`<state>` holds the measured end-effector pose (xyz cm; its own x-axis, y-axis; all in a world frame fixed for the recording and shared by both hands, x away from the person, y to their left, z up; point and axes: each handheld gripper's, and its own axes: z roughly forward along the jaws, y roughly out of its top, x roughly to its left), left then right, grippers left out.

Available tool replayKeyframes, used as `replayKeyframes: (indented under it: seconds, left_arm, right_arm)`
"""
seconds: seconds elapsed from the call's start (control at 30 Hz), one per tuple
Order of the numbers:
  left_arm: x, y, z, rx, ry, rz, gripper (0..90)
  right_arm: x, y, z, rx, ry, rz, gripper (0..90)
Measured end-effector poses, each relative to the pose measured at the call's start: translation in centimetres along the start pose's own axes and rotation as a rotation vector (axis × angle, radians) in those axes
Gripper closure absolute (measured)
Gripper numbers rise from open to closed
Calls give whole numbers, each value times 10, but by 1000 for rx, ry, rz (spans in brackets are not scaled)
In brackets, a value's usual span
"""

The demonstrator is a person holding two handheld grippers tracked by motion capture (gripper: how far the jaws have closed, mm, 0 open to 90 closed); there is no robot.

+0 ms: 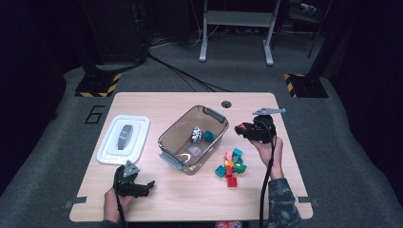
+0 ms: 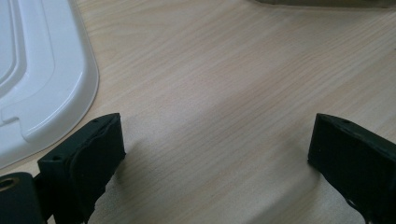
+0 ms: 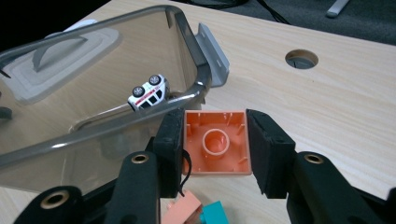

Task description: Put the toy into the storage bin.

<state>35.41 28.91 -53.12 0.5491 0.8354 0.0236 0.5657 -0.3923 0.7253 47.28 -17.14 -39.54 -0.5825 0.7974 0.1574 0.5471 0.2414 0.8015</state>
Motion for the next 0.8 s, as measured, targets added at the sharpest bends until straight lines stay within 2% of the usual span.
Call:
replayKeyframes:
  seconds: [0.33, 0.8]
  left_arm:
    - [0, 0, 0, 0, 0, 0, 36]
    - [0, 0, 0, 0, 0, 0, 36]
  right_arm:
    - [12, 20, 3, -5, -1, -50, 588]
    - [29, 41, 25, 33, 21, -106, 587]
